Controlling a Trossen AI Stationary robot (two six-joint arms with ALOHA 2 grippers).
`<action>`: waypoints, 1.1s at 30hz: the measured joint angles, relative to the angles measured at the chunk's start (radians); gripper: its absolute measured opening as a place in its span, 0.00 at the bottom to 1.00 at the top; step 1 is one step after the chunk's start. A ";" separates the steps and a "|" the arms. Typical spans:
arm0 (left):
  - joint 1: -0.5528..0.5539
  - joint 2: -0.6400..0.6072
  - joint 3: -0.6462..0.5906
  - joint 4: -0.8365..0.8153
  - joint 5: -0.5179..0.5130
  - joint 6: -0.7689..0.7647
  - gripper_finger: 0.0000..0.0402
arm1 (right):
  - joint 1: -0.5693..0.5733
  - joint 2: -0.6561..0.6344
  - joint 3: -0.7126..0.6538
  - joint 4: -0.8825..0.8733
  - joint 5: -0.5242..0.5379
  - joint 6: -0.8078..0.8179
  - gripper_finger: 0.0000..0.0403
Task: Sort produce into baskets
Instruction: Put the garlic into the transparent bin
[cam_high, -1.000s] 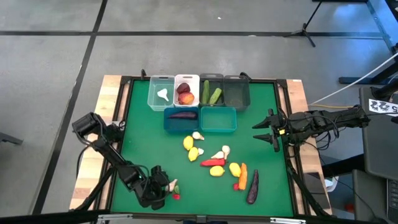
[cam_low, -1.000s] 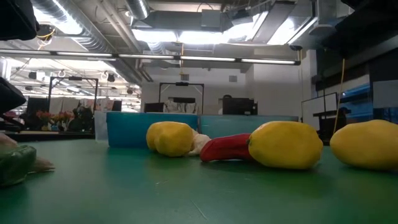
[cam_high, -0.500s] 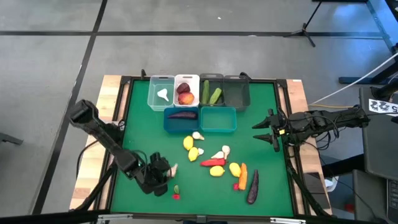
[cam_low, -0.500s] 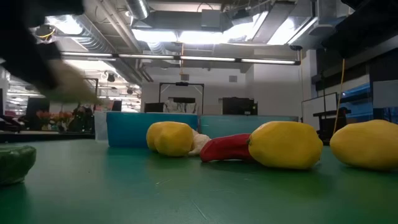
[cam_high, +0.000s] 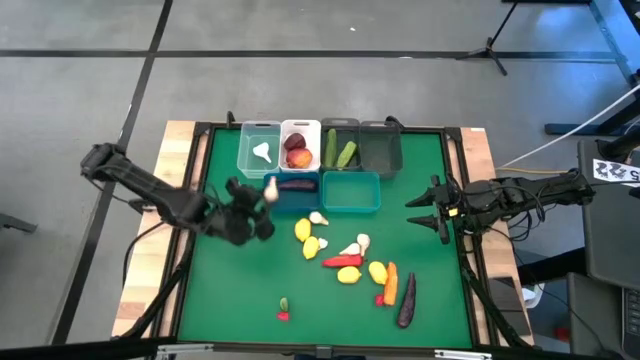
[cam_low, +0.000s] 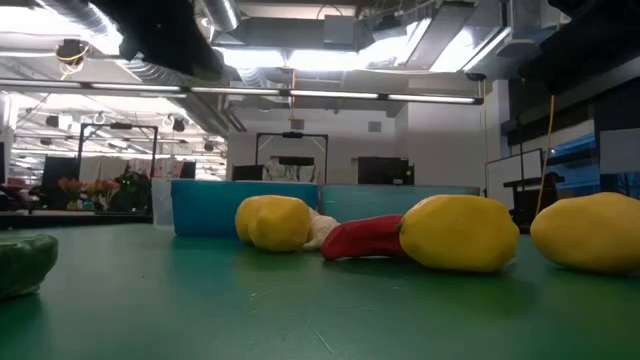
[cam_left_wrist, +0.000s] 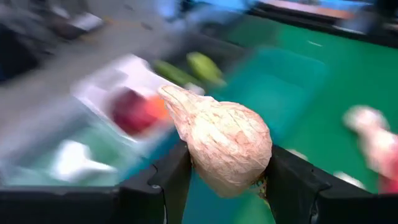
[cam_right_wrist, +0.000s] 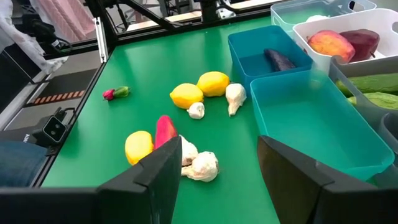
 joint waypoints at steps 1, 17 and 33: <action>0.033 -0.015 0.000 -0.002 -0.013 0.032 0.43 | 0.000 0.000 0.000 0.000 0.000 0.000 0.52; 0.601 -0.051 -0.083 0.005 0.258 0.272 0.43 | 0.000 0.000 0.000 -0.024 0.000 0.000 0.52; 0.823 -0.048 -0.240 0.165 0.495 0.387 0.54 | 0.000 0.000 0.000 -0.024 0.000 0.000 0.52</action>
